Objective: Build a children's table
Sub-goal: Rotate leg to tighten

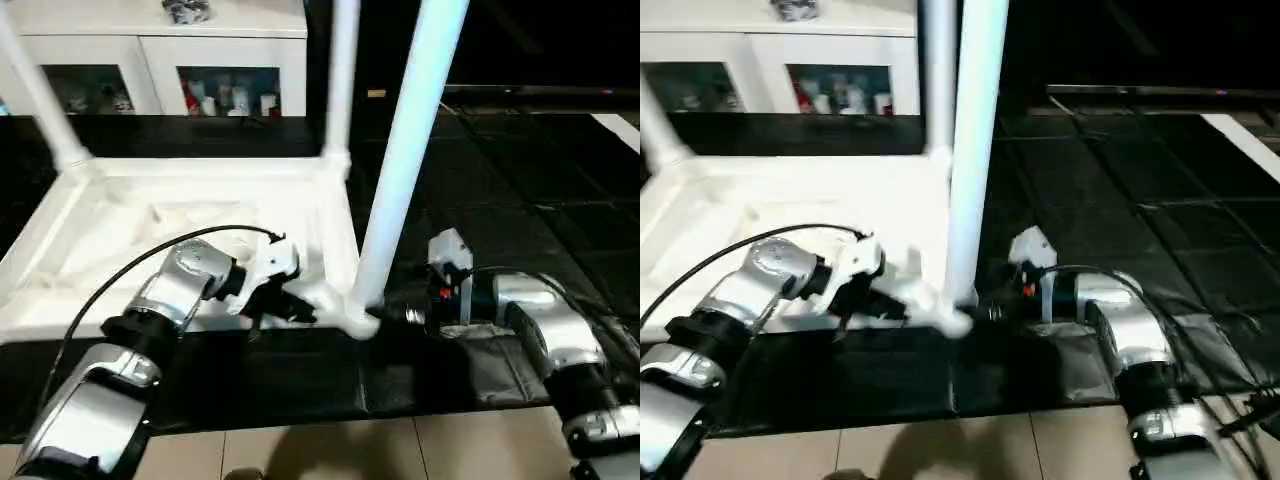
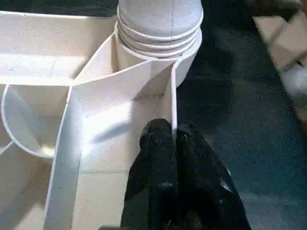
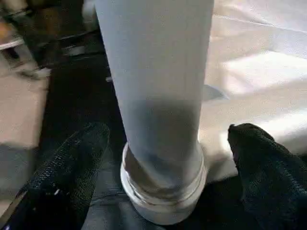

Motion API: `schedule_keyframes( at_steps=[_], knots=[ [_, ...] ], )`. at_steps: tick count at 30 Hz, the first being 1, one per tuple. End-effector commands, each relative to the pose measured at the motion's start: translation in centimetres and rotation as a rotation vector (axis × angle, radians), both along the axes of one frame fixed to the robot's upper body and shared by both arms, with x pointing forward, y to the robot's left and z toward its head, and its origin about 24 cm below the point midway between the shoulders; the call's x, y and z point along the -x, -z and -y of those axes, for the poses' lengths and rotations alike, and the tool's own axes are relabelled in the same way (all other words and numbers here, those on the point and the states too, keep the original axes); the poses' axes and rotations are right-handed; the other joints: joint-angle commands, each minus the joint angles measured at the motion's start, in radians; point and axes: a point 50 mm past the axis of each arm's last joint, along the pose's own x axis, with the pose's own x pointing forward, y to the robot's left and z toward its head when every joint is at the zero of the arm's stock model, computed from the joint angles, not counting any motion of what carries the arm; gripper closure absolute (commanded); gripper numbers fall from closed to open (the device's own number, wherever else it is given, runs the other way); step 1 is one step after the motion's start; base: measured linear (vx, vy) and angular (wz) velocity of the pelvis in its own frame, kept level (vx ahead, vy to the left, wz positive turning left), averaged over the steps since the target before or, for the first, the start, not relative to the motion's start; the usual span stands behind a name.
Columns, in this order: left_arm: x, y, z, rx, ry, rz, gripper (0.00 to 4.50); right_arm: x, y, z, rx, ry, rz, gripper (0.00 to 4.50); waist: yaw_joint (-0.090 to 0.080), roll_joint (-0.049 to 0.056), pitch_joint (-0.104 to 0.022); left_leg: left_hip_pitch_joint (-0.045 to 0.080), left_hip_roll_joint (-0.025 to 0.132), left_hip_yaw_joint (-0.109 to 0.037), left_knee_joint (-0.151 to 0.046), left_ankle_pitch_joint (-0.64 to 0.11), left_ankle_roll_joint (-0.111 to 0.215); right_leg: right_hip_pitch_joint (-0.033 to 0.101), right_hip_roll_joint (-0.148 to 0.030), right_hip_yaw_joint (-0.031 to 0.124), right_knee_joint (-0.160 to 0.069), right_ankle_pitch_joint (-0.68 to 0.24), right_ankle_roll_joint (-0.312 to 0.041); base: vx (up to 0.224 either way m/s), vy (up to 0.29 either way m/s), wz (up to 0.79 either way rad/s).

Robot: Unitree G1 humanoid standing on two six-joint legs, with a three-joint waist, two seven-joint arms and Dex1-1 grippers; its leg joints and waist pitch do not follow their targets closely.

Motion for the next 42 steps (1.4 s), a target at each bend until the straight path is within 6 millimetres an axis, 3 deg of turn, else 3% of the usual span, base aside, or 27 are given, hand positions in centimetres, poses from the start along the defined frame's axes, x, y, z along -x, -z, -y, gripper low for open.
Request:
schedule_keyframes(
  at_steps=[1,3,10,28,33,35,36,38,40,42],
  knots=[
    [0.9,0.0,1.2,-0.019,0.152,-0.029,4.5,0.1,-0.1,-0.1,0.016,-0.066,-0.009,0.25,-0.004,-0.004,-0.068,0.008,0.064,-0.016,-0.067,-0.132,0.072,0.057,-0.093,0.08,-0.072,-0.274,-0.157,0.0,0.0,0.0],
    [1.2,0.0,1.2,-0.029,0.184,-0.034,4.5,0.0,0.0,-0.4,0.016,-0.085,-0.017,0.39,0.0,-0.005,-0.069,0.012,0.064,-0.015,-0.067,-0.134,0.066,0.054,-0.092,0.08,-0.072,-0.277,-0.157,0.0,0.0,0.0],
    [1.5,-0.1,1.3,-0.047,0.242,-0.039,4.5,0.0,0.0,-1.1,0.006,-0.164,-0.034,0.98,0.001,-0.005,-0.071,0.007,0.063,-0.016,-0.066,-0.123,0.062,0.058,-0.091,0.08,-0.067,-0.261,-0.159,0.0,0.0,0.0],
    [1.5,0.0,1.4,-0.044,0.216,-0.031,4.5,0.5,0.2,-1.1,-0.011,-0.238,-0.078,2.37,0.007,-0.005,-0.072,0.007,0.063,-0.017,-0.065,-0.121,0.061,0.057,-0.09,0.078,-0.068,-0.278,-0.148,0.0,0.0,0.0],
    [0.7,0.2,1.5,-0.029,0.104,-0.017,4.5,0.8,0.5,-1.2,-0.043,-0.214,-0.088,2.47,0.007,-0.006,-0.071,0.008,0.063,-0.017,-0.065,-0.125,0.059,0.057,-0.09,0.078,-0.07,-0.29,-0.145,0.0,0.0,0.0],
    [-0.1,0.0,1.9,0.016,-0.004,0.004,4.5,0.9,0.8,-1.3,-0.076,-0.134,-0.085,2.48,0.01,0.0,-0.068,0.018,0.064,-0.016,-0.066,-0.16,0.046,0.051,-0.089,0.08,-0.077,-0.323,-0.145,0.0,0.0,0.0],
    [-0.3,-0.1,2.0,0.023,-0.025,0.008,4.5,0.9,0.8,-1.3,-0.081,-0.119,-0.084,2.49,0.01,-0.002,-0.068,0.019,0.063,-0.015,-0.067,-0.168,0.044,0.051,-0.089,0.08,-0.081,-0.333,-0.142,0.0,0.0,0.0],
    [-0.5,-0.1,2.1,0.032,-0.054,0.004,4.5,0.9,0.9,-1.3,-0.087,-0.092,-0.088,2.51,0.005,-0.004,-0.066,0.012,0.061,-0.018,-0.07,-0.181,0.037,0.059,-0.09,0.078,-0.082,-0.363,-0.131,0.0,0.0,0.0],
    [-1.5,-0.3,2.7,0.053,-0.192,0.037,4.5,0.9,1.8,-1.6,-0.096,0.048,-0.106,2.52,0.0,0.001,-0.061,0.02,0.06,-0.018,-0.071,-0.211,0.027,0.052,-0.09,0.076,-0.096,-0.417,-0.108,0.0,0.0,0.0],
    [-2.1,-0.2,3.1,0.065,-0.294,0.053,4.5,0.7,2.7,-1.9,-0.089,0.181,-0.117,2.52,-0.007,-0.004,-0.065,0.017,0.057,-0.024,-0.073,-0.213,0.014,0.061,-0.095,0.073,-0.096,-0.437,-0.098,0.0,0.0,0.0]
  ],
)
